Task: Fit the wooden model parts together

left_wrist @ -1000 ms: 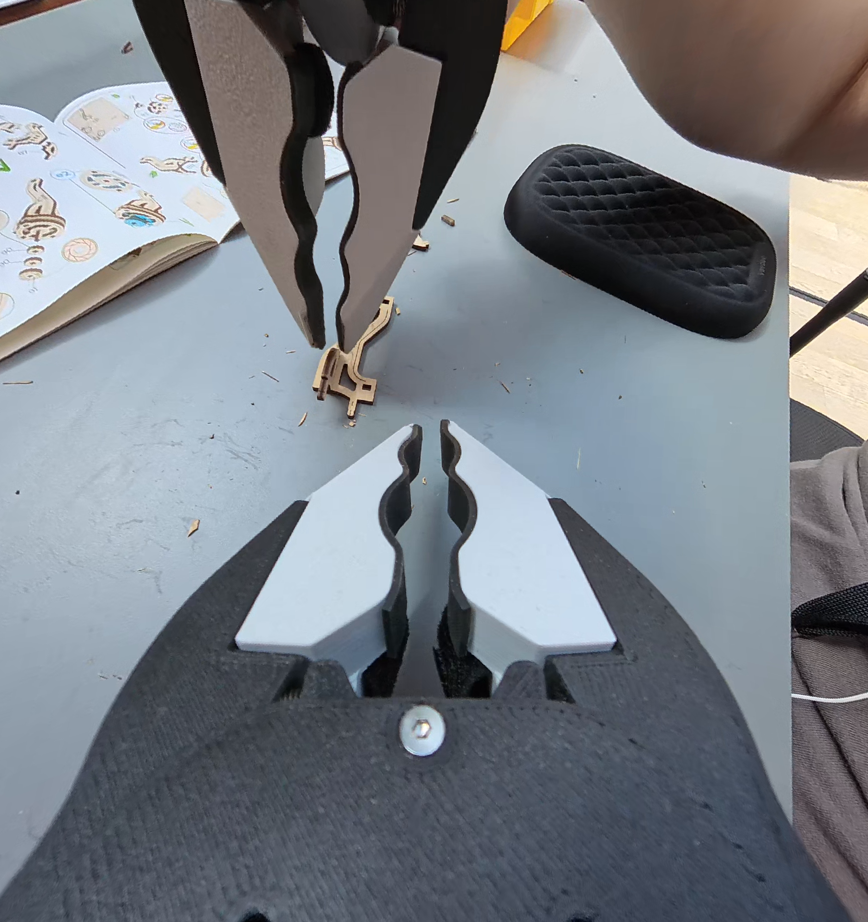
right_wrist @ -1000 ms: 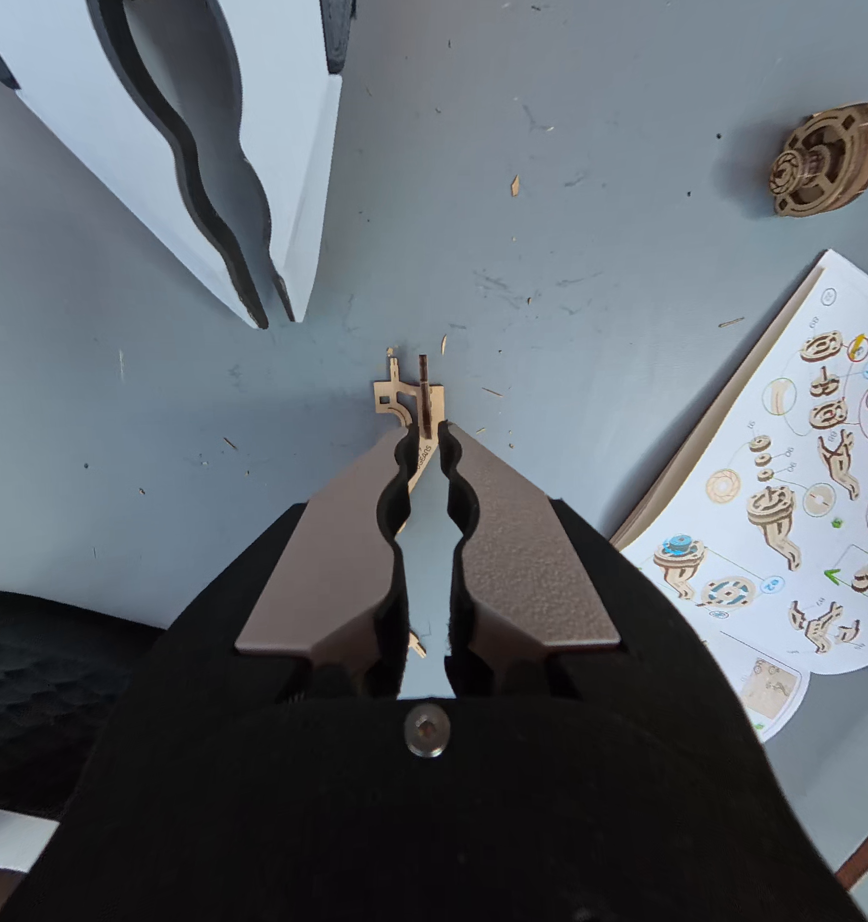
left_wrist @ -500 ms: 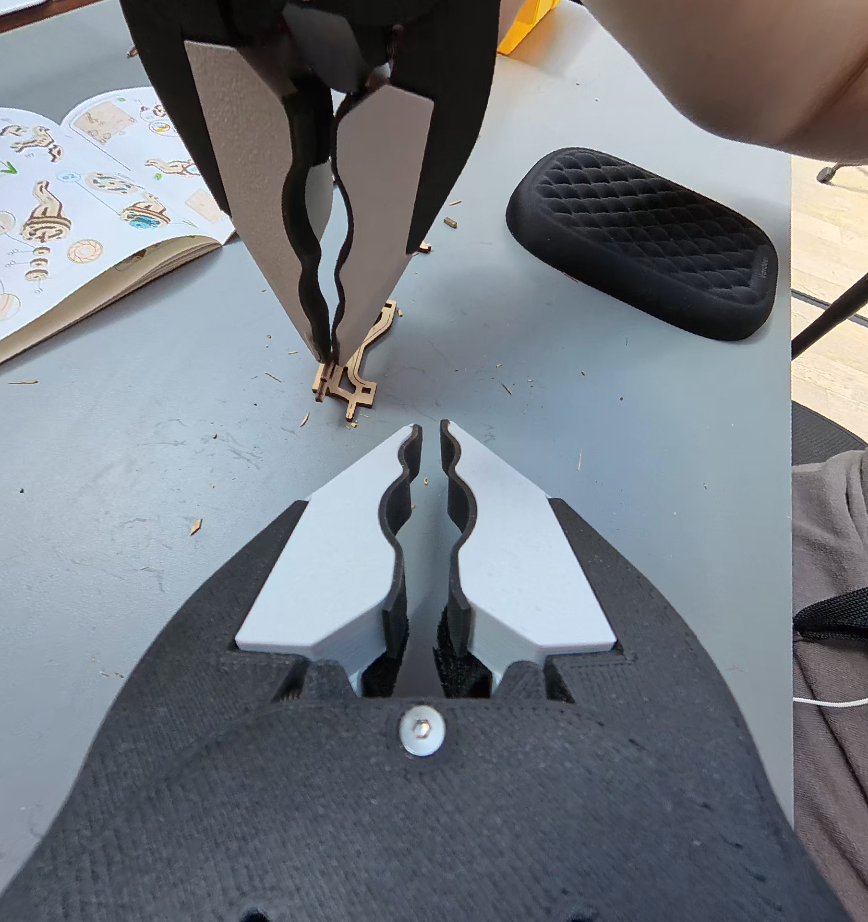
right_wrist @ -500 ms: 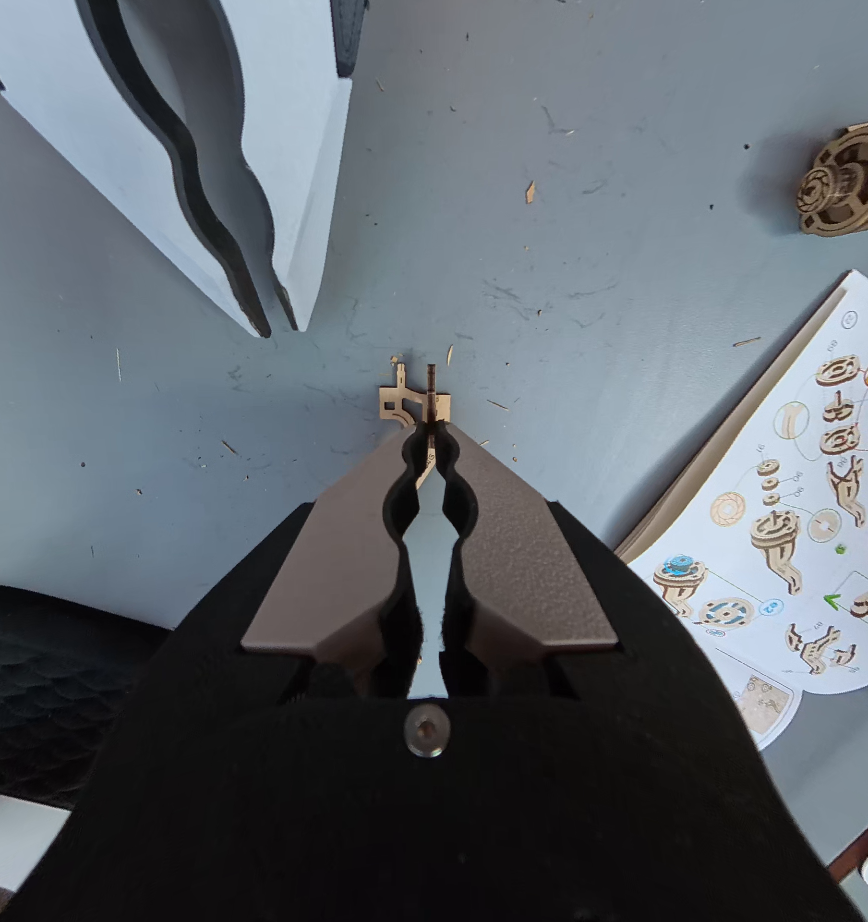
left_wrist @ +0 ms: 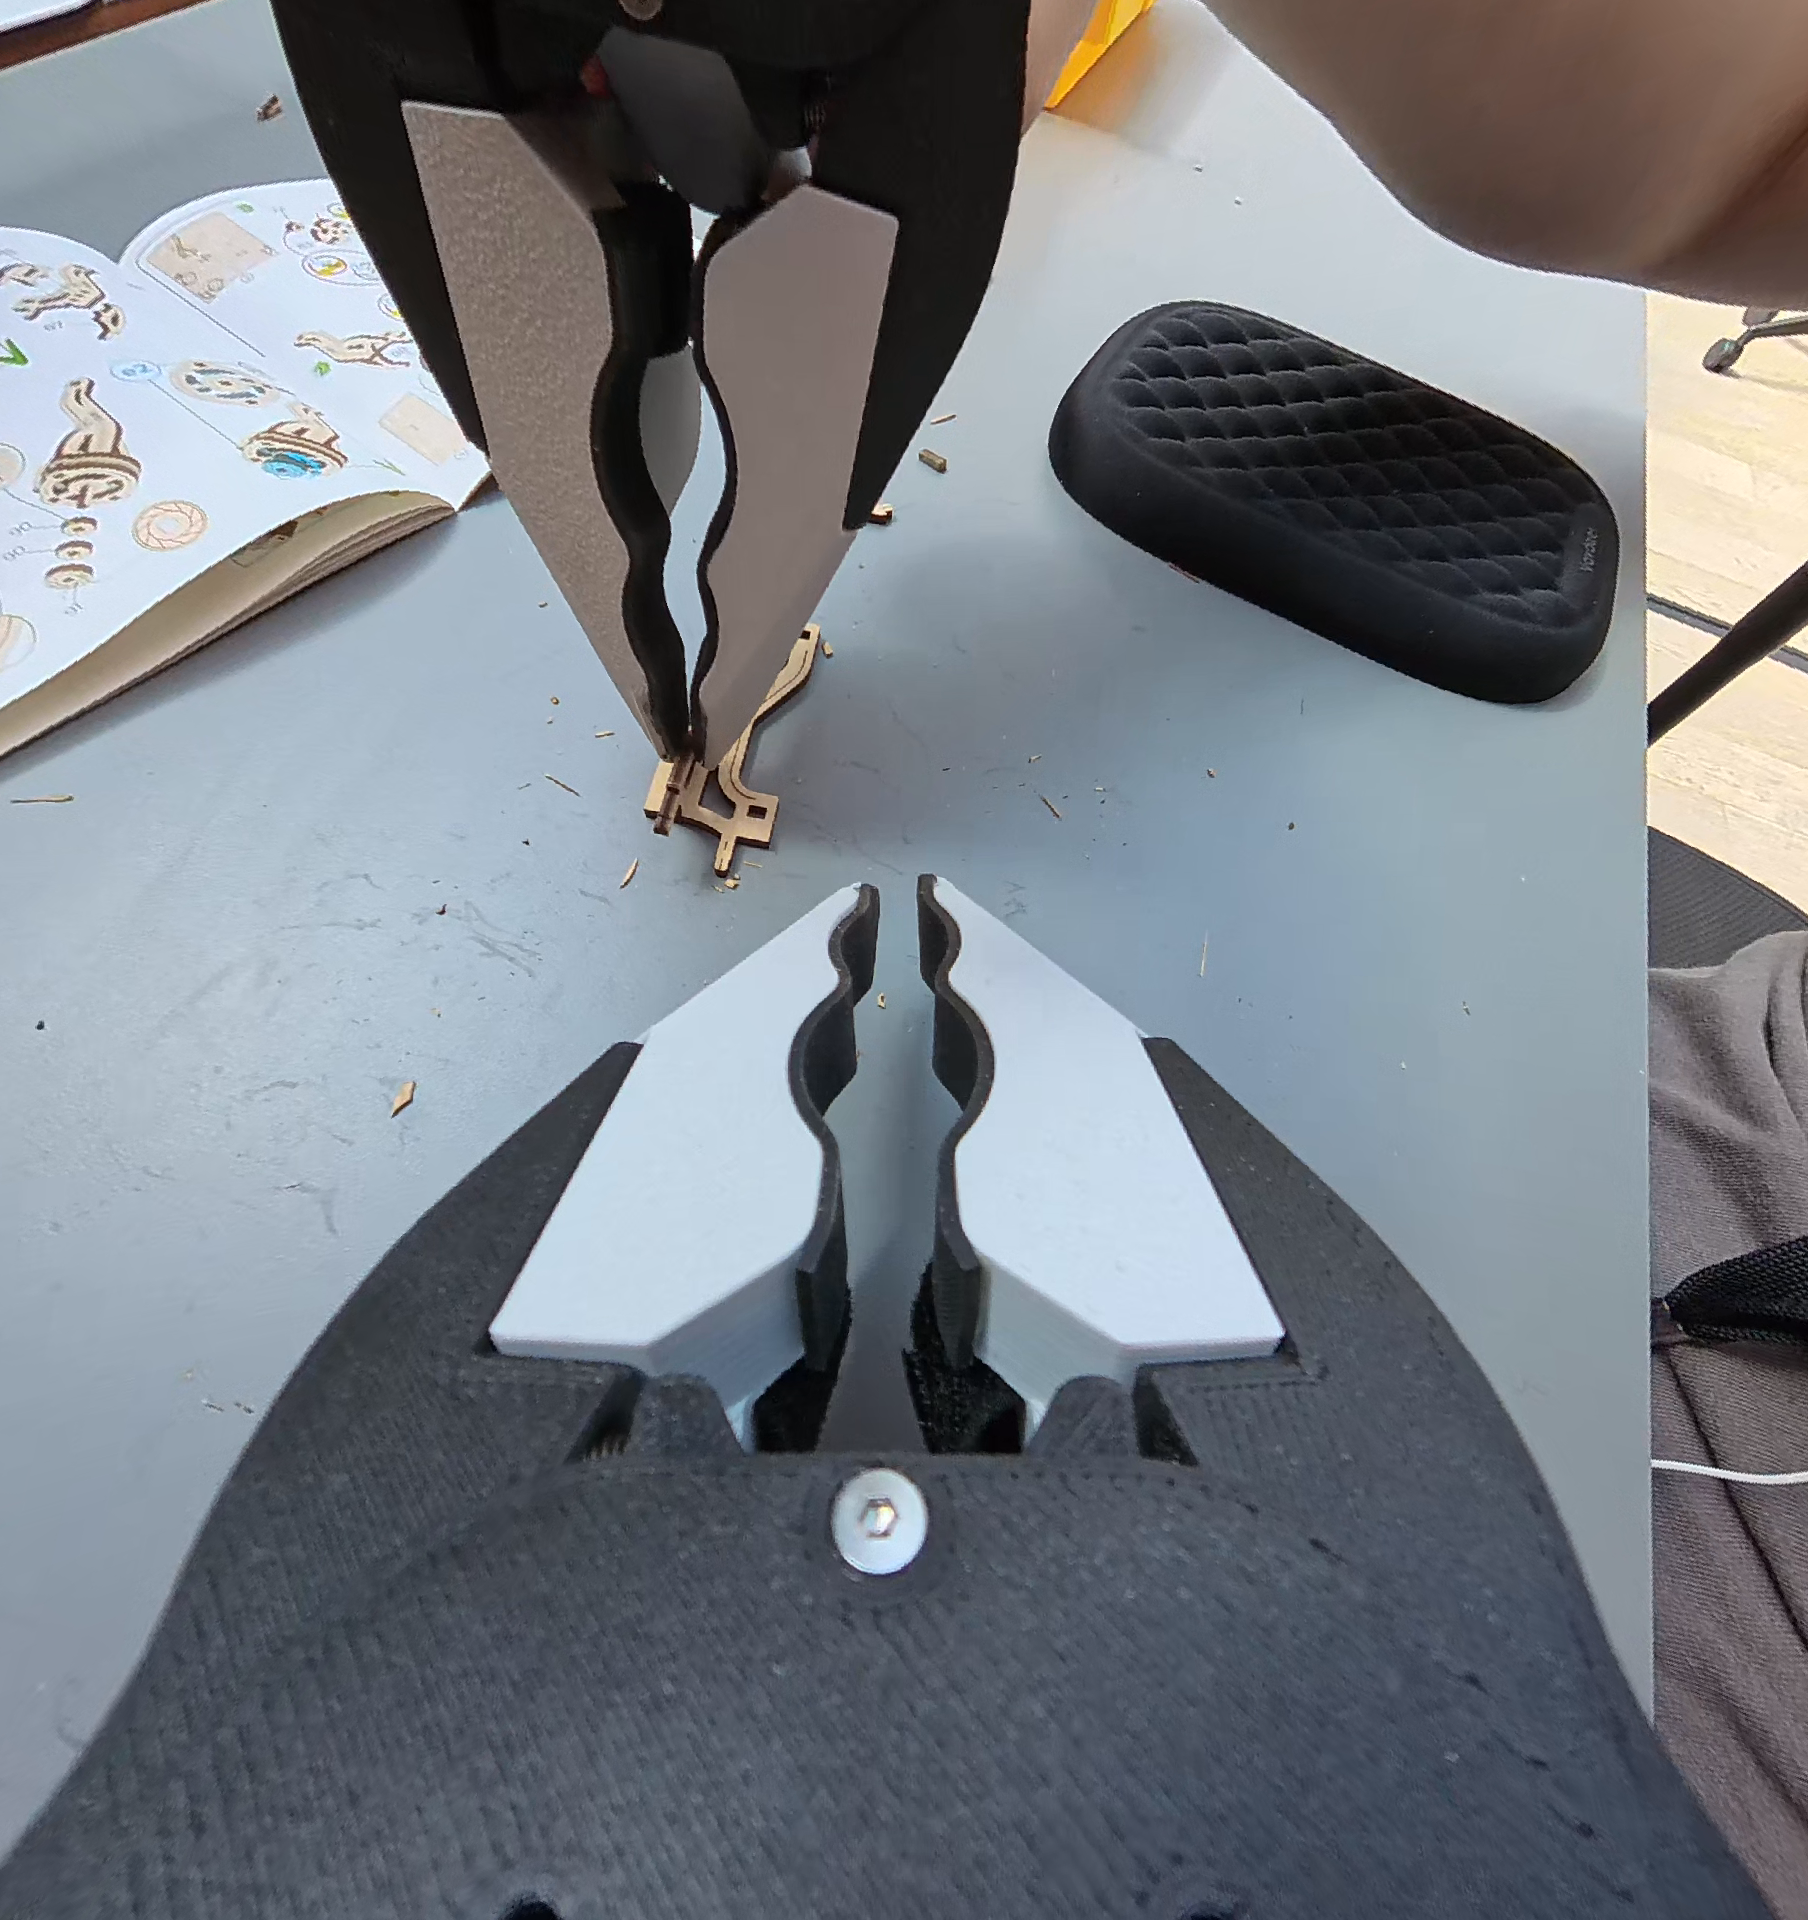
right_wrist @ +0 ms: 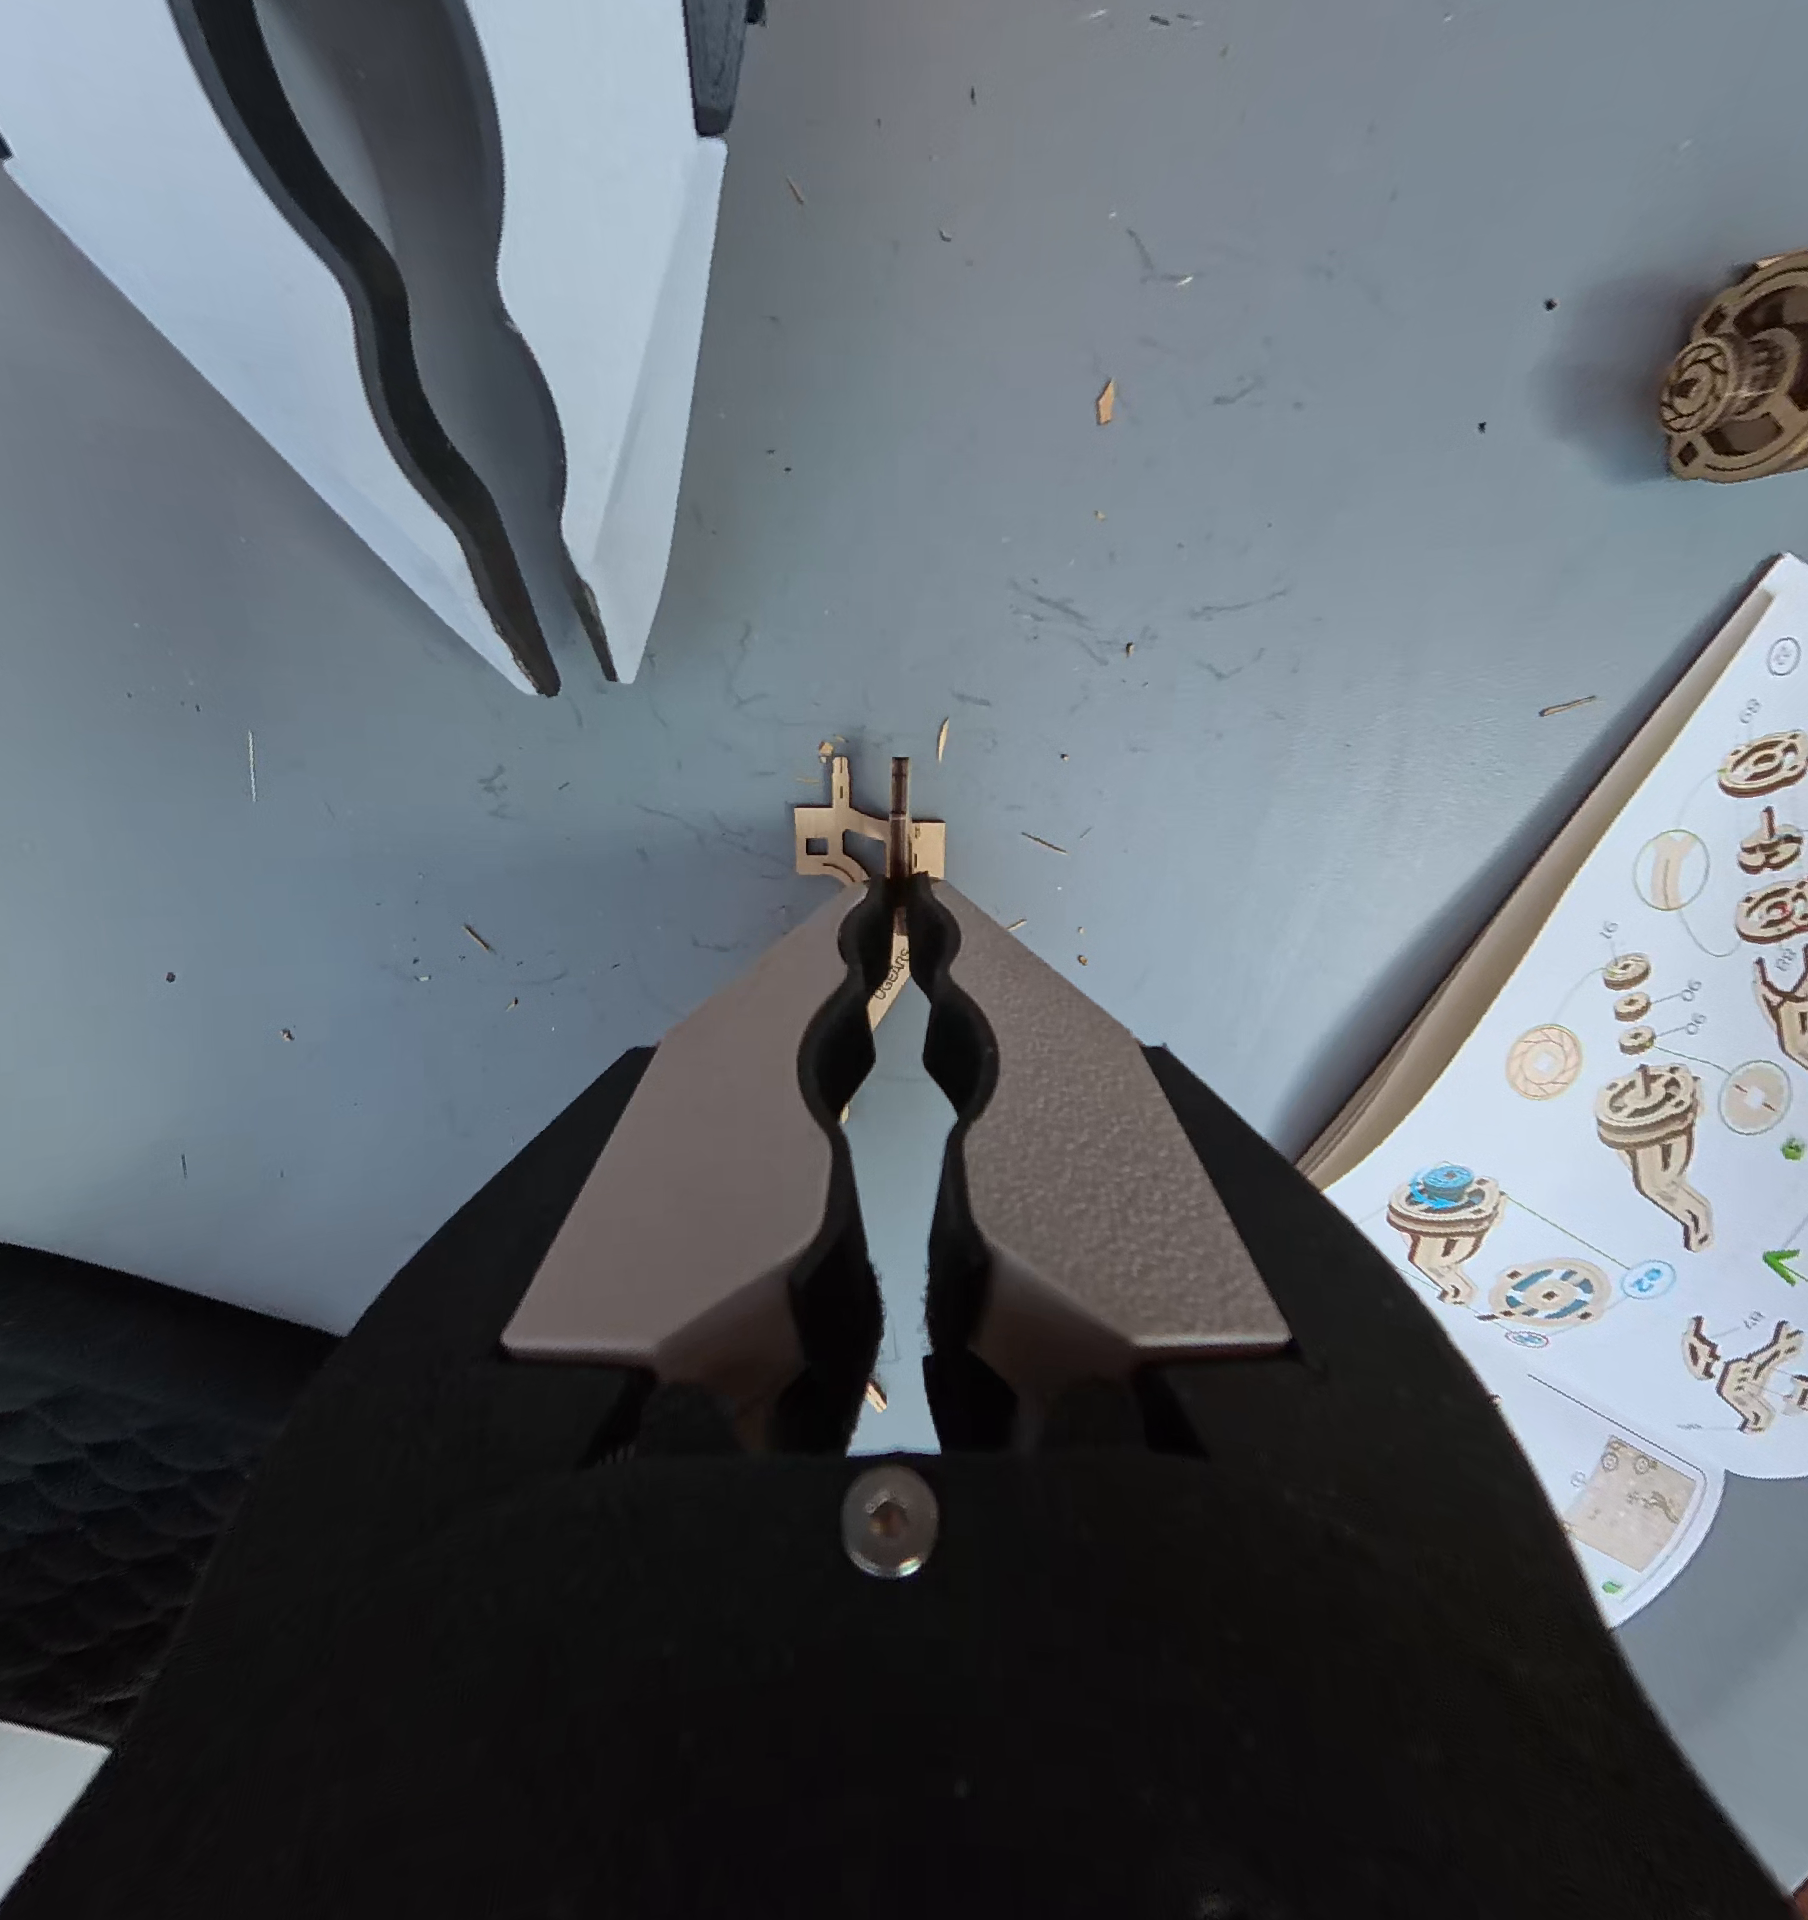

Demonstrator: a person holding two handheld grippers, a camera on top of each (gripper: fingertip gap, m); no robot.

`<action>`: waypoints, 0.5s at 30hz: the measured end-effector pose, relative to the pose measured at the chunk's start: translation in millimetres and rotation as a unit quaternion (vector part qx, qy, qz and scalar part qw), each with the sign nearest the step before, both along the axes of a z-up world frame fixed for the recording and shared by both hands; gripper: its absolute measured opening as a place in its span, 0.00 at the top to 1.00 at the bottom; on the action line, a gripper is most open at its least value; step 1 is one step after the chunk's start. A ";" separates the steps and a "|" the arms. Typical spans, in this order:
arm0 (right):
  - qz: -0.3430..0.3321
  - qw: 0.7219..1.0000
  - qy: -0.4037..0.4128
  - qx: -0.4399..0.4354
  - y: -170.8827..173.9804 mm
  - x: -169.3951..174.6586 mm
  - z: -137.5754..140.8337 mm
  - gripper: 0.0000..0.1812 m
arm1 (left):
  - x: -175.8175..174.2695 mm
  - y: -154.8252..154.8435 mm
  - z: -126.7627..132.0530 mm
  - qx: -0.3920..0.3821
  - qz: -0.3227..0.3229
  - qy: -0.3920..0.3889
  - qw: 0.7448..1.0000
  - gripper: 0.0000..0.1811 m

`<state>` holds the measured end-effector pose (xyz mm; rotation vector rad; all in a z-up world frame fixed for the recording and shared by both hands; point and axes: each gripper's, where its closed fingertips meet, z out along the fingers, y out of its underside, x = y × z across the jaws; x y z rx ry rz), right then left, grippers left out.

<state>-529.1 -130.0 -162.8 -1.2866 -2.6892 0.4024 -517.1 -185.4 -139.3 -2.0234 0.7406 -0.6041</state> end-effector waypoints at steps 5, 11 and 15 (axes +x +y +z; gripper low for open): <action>0.003 1.000 0.007 -0.017 0.0 -0.4 -0.8 0.99 | -0.2 0.0 0.3 0.001 0.000 -0.001 1.000 0.97; -0.013 0.998 0.044 -0.041 -1.9 -5.7 0.6 0.98 | 0.2 0.1 -1.2 -0.008 -0.002 -0.003 1.000 0.96; -0.039 0.993 0.087 -0.072 1.5 -4.7 18.6 0.87 | -0.4 0.3 1.2 -0.004 -0.001 -0.010 1.000 0.96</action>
